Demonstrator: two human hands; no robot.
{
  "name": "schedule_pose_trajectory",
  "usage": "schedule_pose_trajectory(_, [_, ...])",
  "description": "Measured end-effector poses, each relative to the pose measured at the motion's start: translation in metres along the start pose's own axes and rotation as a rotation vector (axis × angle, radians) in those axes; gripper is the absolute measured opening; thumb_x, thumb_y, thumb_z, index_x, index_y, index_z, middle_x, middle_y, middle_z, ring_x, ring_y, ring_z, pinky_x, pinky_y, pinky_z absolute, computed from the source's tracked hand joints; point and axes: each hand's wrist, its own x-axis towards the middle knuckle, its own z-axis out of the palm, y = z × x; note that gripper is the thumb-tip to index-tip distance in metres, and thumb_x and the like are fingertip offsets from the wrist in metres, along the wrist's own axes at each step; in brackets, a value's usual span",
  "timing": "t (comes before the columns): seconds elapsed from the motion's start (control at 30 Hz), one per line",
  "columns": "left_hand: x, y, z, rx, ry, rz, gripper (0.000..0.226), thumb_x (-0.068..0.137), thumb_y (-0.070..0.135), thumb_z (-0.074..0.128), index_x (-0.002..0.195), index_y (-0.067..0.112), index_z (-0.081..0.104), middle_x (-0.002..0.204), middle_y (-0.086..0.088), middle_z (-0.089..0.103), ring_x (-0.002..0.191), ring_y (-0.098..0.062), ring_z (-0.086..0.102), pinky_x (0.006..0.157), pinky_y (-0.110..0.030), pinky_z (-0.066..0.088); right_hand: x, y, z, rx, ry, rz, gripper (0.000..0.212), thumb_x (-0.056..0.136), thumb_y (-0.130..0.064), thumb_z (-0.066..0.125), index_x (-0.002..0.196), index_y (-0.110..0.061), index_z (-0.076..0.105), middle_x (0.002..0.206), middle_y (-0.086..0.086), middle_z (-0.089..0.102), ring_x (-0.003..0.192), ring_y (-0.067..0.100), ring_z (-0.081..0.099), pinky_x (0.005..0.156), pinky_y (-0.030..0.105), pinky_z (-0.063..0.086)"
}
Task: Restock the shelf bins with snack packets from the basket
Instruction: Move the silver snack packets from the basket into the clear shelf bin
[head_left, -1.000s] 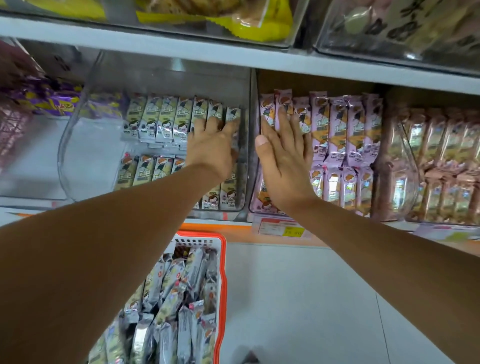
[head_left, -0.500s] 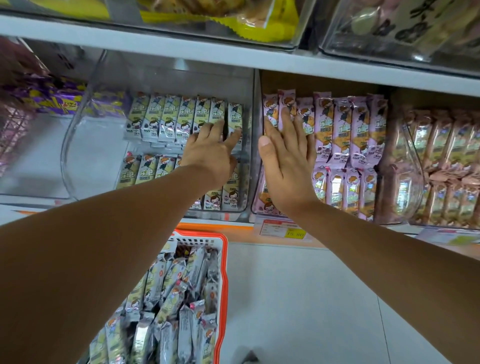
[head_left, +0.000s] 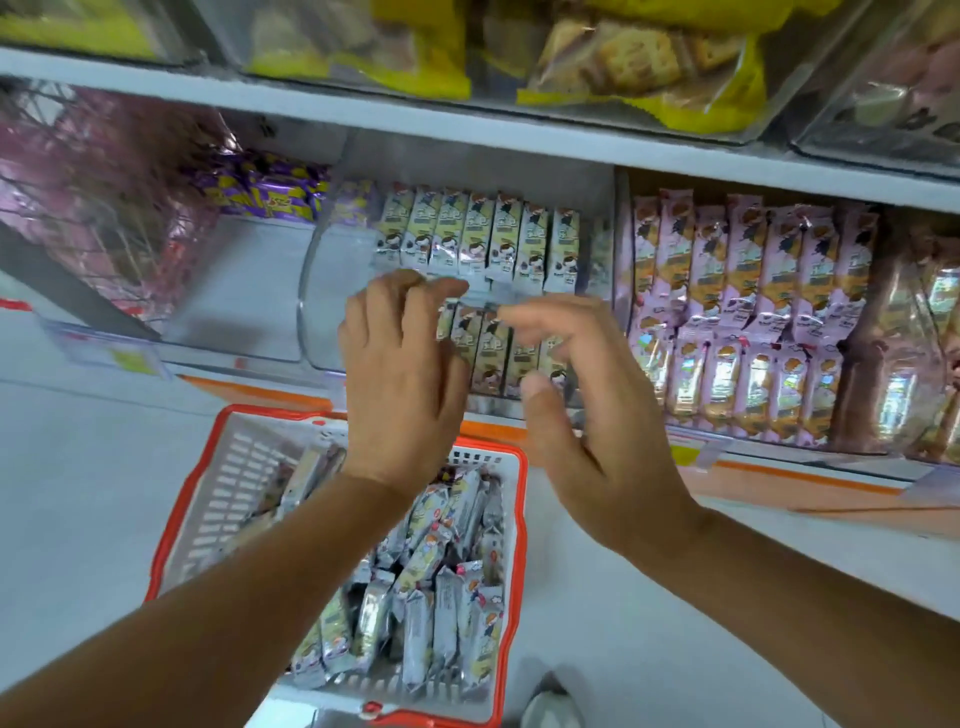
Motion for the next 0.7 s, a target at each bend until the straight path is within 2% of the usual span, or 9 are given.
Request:
schedule_pose_trajectory(0.07, [-0.036,-0.014,-0.022,0.017,0.053,-0.056,0.040,0.079,0.012,0.043,0.116,0.006,0.054,0.111,-0.012,0.046,0.102,-0.032,0.043,0.087,-0.041,0.033,-0.019,-0.012,0.025,0.066,-0.133,0.005,0.028,0.094,-0.013,0.043,0.116,-0.009,0.059,0.107,-0.004,0.057,0.099,0.012,0.057,0.084,0.030,0.046])
schedule_pose_trajectory(0.13, [-0.078,-0.037,-0.032,0.041,0.008,-0.138,0.036,0.079,0.013,0.043,0.113,0.005,0.053,0.107,-0.009,0.044,0.098,-0.032,0.044,0.085,-0.042,0.036,-0.043,-0.007,0.054,0.050,-0.262,0.130,0.027,0.094,-0.019,0.043,0.115,-0.015,0.058,0.104,-0.006,0.061,0.095,0.008,0.059,0.077,0.030,0.050])
schedule_pose_trajectory(0.2, [-0.125,-0.063,-0.031,0.111,-0.149,-0.262,0.035,0.078,0.014,0.043,0.110,0.006,0.056,0.103,-0.011,0.048,0.093,-0.033,0.047,0.078,-0.043,0.041,-0.071,0.008,0.082,-0.042,-0.384,0.317,0.028,0.094,-0.023,0.044,0.120,-0.018,0.054,0.106,-0.003,0.061,0.091,0.013,0.060,0.073,0.036,0.051])
schedule_pose_trajectory(0.27, [-0.171,-0.087,-0.024,0.184,-0.364,-0.440,0.033,0.076,0.012,0.051,0.108,0.007,0.058,0.104,-0.014,0.053,0.094,-0.036,0.052,0.075,-0.045,0.046,-0.100,0.026,0.106,-0.178,-0.537,0.510,0.033,0.095,-0.018,0.050,0.128,-0.017,0.047,0.111,0.003,0.056,0.086,0.020,0.056,0.070,0.036,0.047])
schedule_pose_trajectory(0.33, [-0.209,-0.102,-0.019,0.254,-0.581,-0.649,0.040,0.081,0.016,0.055,0.120,0.010,0.054,0.117,-0.016,0.053,0.105,-0.038,0.052,0.084,-0.046,0.046,-0.122,0.038,0.124,-0.316,-0.727,0.659,0.032,0.097,-0.018,0.050,0.127,-0.012,0.042,0.112,0.007,0.051,0.086,0.020,0.050,0.070,0.031,0.041])
schedule_pose_trajectory(0.4, [-0.240,-0.114,-0.015,0.329,-0.748,-0.821,0.051,0.088,0.023,0.054,0.137,0.012,0.041,0.135,-0.014,0.045,0.119,-0.032,0.045,0.098,-0.040,0.039,-0.139,0.045,0.139,-0.382,-0.853,0.705,0.035,0.098,-0.021,0.049,0.129,-0.008,0.041,0.116,0.010,0.050,0.101,0.023,0.050,0.076,0.029,0.038])
schedule_pose_trajectory(0.43, [-0.253,-0.118,-0.013,0.346,-0.778,-0.868,0.056,0.091,0.025,0.054,0.141,0.012,0.035,0.141,-0.012,0.041,0.124,-0.030,0.042,0.102,-0.038,0.036,-0.146,0.048,0.146,-0.383,-0.871,0.699,0.040,0.098,-0.021,0.049,0.134,-0.008,0.039,0.121,0.010,0.049,0.110,0.025,0.049,0.080,0.029,0.039])
schedule_pose_trajectory(0.53, [-0.282,-0.131,-0.005,0.330,-0.771,-0.911,0.056,0.092,0.027,0.053,0.142,0.011,0.033,0.141,-0.013,0.043,0.125,-0.030,0.043,0.103,-0.038,0.036,-0.159,0.051,0.169,-0.331,-0.832,0.633,0.046,0.098,-0.020,0.051,0.141,-0.010,0.039,0.131,0.009,0.049,0.116,0.025,0.048,0.091,0.032,0.040])
schedule_pose_trajectory(0.7, [-0.295,-0.141,0.010,0.242,-0.560,-1.040,0.056,0.089,0.033,0.061,0.133,0.006,0.039,0.128,-0.015,0.049,0.117,-0.033,0.047,0.096,-0.041,0.042,-0.176,0.042,0.212,-0.214,-0.879,0.583,0.035,0.098,-0.021,0.051,0.132,-0.020,0.046,0.115,0.001,0.052,0.083,0.017,0.057,0.073,0.034,0.048])
